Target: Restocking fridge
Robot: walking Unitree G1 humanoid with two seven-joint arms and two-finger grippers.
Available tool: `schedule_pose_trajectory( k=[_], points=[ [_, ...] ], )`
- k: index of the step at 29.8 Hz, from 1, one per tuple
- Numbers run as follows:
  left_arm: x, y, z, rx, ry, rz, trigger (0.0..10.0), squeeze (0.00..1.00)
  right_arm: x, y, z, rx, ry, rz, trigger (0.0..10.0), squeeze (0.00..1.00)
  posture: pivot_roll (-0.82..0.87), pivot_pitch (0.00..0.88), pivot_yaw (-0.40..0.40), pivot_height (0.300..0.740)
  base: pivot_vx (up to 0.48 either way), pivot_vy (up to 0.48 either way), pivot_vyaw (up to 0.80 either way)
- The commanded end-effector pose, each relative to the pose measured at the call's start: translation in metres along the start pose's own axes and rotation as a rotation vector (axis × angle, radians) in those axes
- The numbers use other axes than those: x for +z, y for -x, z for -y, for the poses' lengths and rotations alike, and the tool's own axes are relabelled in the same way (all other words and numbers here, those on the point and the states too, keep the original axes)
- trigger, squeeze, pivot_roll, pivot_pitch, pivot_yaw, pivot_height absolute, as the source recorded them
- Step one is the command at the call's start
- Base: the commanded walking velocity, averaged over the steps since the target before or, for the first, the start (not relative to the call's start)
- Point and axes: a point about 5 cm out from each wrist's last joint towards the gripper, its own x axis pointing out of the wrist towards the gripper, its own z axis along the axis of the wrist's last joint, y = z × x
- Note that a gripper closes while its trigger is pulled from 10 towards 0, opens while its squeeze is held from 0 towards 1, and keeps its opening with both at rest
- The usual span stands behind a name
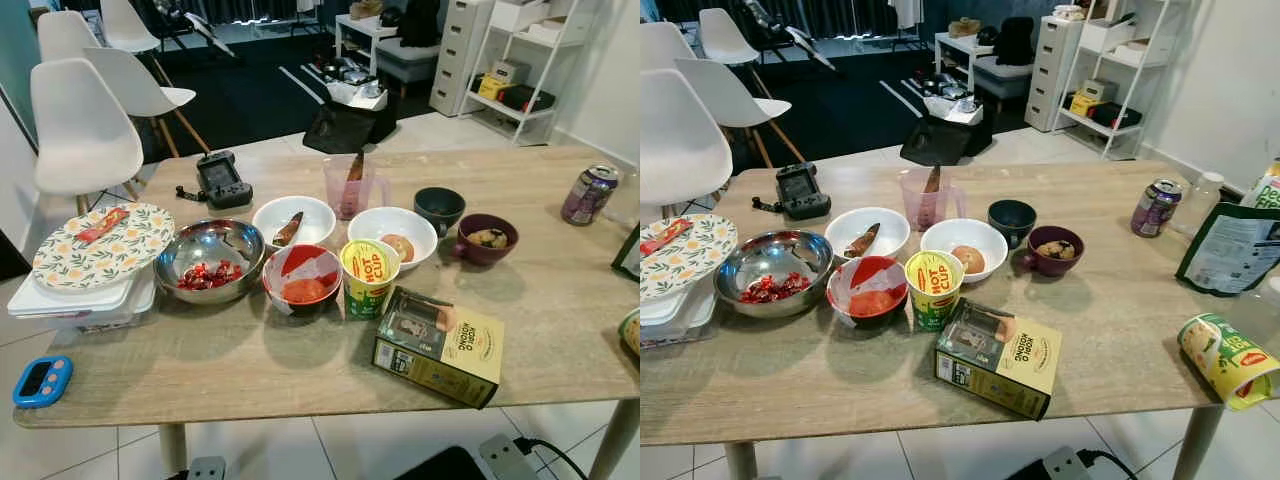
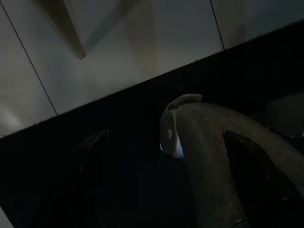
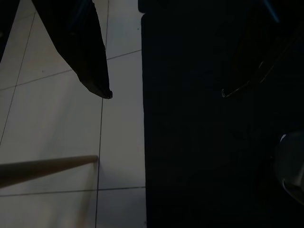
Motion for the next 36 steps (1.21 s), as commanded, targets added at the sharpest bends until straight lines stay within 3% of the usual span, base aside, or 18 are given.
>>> schedule_pose_trajectory(
  k=[1,5,28,32,36],
  points=[
    [0.001,-0.001,0.004,-0.02,-0.014,-0.008,10.0,0.0,-0.001,0.0,0.0,-0.001,-0.013,-0.004,10.0,0.0,-0.01,0.0,-0.036,0.74,0.0,-0.48,0.0],
    [0.001,-0.001,0.004,-0.017,-0.004,-0.005,10.0,0.0,-0.001,0.0,-0.001,0.0,-0.013,-0.005,10.0,0.0,-0.01,0.0,-0.034,0.74,0.0,-0.48,0.0],
    [0.003,-0.002,0.006,-0.017,0.0,-0.003,10.0,0.0,-0.006,0.0,-0.002,-0.006,-0.009,-0.022,10.0,0.0,0.0,0.0,-0.035,0.74,0.0,0.0,0.0],
    [0.003,-0.002,0.007,-0.018,-0.005,-0.003,10.0,0.0,-0.014,0.001,0.006,-0.042,-0.066,-0.043,10.0,0.0,0.0,0.0,-0.031,0.74,0.0,0.0,0.0],
    [0.003,-0.002,0.007,-0.019,-0.015,-0.004,10.0,0.0,-0.04,0.004,0.024,-0.12,-0.187,-0.109,10.0,0.0,-0.01,0.0,-0.027,0.74,0.0,0.0,0.0]
  ],
)
